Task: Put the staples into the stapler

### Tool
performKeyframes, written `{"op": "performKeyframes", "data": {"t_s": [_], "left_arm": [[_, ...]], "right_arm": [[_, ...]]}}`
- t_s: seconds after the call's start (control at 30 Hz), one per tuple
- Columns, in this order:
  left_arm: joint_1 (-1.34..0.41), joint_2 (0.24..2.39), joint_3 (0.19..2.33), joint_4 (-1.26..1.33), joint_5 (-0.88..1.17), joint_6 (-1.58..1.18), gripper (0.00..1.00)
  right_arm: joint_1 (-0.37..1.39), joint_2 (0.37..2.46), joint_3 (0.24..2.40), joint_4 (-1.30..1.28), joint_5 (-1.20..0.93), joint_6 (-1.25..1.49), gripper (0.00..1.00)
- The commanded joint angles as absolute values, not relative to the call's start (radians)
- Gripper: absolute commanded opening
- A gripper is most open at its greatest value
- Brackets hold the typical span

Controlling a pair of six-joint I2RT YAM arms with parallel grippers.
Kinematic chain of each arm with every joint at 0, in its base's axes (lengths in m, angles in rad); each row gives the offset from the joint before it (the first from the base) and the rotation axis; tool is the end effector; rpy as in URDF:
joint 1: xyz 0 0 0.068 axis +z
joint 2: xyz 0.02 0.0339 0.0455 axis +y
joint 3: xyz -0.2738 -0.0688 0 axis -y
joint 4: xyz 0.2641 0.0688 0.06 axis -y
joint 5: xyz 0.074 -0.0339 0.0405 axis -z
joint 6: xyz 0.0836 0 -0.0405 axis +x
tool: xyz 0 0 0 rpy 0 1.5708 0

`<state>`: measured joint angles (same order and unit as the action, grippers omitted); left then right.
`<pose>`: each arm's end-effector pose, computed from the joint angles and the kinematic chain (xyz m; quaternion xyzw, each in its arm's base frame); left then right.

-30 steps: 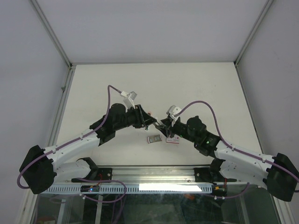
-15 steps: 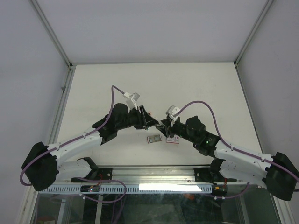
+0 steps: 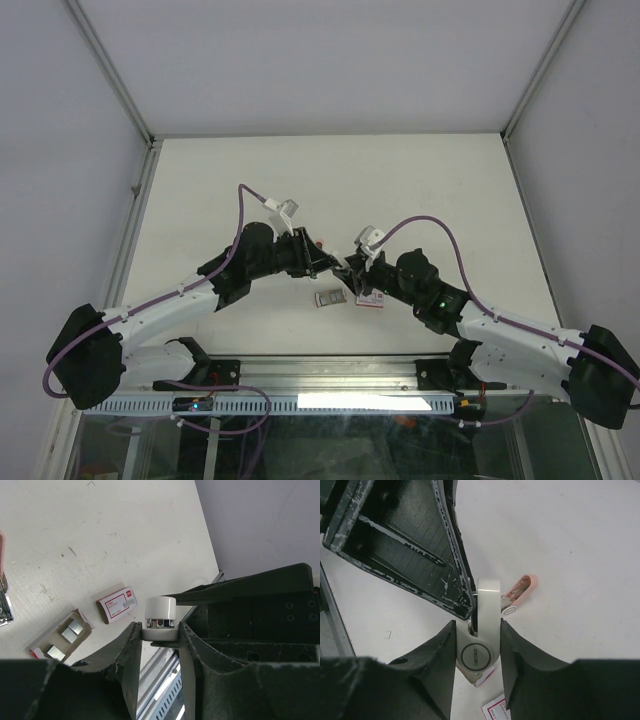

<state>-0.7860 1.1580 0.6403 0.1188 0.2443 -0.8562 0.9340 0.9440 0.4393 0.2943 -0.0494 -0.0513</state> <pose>0.2064 -0.2352 0.2255 0.0383 0.8288 -0.4709 0.2997 0.1594 0.2224 0.2272 -0.3813 0.6774 0.2859 0.5603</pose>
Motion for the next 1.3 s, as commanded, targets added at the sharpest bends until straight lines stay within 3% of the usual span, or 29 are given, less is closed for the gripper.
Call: {"op": "performKeyframes", "data": {"t_s": [0.0, 0.07, 0.13, 0.37, 0.43, 0.57, 0.73, 1.27], "left_arm": [[-0.799, 1.127, 0.639, 0.188, 0.247, -0.834, 0.0], [-0.798, 1.113, 0.634, 0.194, 0.213, -0.797, 0.0], [-0.799, 1.096, 0.625, 0.204, 0.174, -0.763, 0.0], [-0.798, 1.049, 0.566, 0.274, 0.114, -0.603, 0.0], [-0.799, 1.037, 0.536, 0.316, 0.123, -0.553, 0.0], [-0.798, 1.019, 0.483, 0.416, 0.165, -0.481, 0.0], [-0.803, 1.023, 0.467, 0.44, 0.183, -0.449, 0.0], [-0.817, 1.058, 0.465, 0.446, 0.215, -0.445, 0.0]], "right_arm": [[0.937, 0.934, 0.487, 0.341, -0.005, -0.032, 0.48], [0.936, 0.92, 0.488, 0.32, 0.002, -0.02, 0.61], [0.936, 0.896, 0.486, 0.303, 0.003, -0.004, 0.68], [0.934, 0.764, 0.457, 0.299, 0.059, 0.14, 0.75], [0.934, 0.751, 0.478, 0.264, 0.123, 0.201, 0.73], [0.952, 0.808, 0.559, 0.134, 0.268, 0.285, 0.58], [1.032, 0.876, 0.581, 0.146, 0.41, 0.306, 0.58], [1.117, 1.054, 0.659, 0.242, 0.45, 0.283, 0.5]]}}
